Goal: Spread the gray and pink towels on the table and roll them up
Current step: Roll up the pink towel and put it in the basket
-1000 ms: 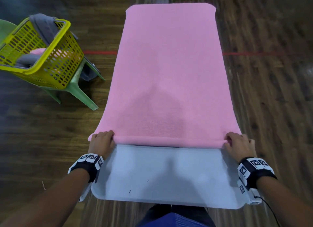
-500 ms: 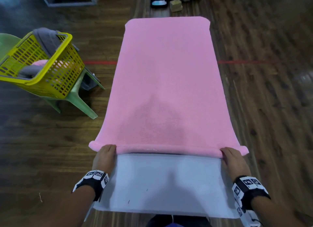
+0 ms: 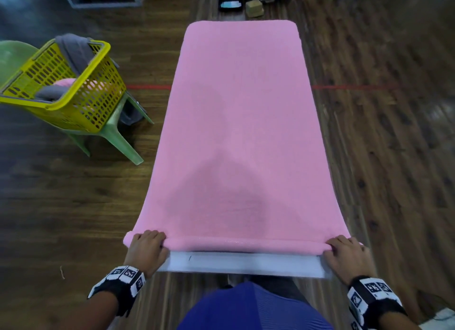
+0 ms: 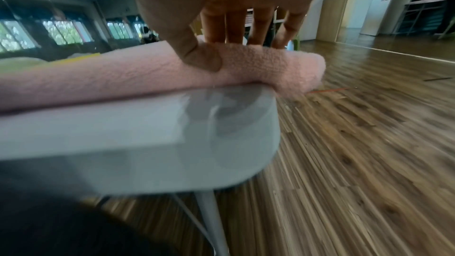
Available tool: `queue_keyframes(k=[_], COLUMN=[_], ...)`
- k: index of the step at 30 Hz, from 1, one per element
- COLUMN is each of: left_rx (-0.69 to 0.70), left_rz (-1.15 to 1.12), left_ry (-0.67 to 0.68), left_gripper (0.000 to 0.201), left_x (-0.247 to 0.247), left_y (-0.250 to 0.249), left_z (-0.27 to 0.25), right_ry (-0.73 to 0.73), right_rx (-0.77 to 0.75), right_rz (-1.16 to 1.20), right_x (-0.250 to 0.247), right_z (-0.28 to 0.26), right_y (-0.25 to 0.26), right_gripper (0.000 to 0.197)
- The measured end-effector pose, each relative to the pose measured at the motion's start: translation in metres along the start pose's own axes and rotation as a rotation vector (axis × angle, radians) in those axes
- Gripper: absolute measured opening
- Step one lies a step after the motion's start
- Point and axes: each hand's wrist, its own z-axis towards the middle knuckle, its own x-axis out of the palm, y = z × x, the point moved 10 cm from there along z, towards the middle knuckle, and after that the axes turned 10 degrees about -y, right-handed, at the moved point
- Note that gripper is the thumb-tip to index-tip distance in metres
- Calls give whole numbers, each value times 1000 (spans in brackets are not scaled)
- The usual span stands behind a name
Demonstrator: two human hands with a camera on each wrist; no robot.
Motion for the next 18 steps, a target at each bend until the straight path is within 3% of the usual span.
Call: queue_keyframes(k=[3, 5, 7, 12, 15, 18], left_rx=[-117, -150, -124, -87, -52, -51], left_rz=[-148, -240, -275, -146, -71, -32], left_ry=[-141, -243, -278, -89, -41, -24], left_gripper=[36, 38, 42, 47, 42, 40], left_x=[-7, -15, -11, 16, 4, -7], left_y=[16, 18, 12, 0, -6, -5], left_z=[8, 11, 7, -3, 7, 20], right_ry=[-50, -128, -167, -161, -112, -10], right_rx=[102, 67, -4, -100, -74, -63], right_rz=[35, 138, 236, 184, 16, -78], right_x=[-12, -17, -14, -4, -7, -4], right_z=[17, 23, 16, -8, 10, 36], right_y=[-9, -4, 8, 17, 11, 12], right_gripper=[18, 19, 33, 31, 36, 23])
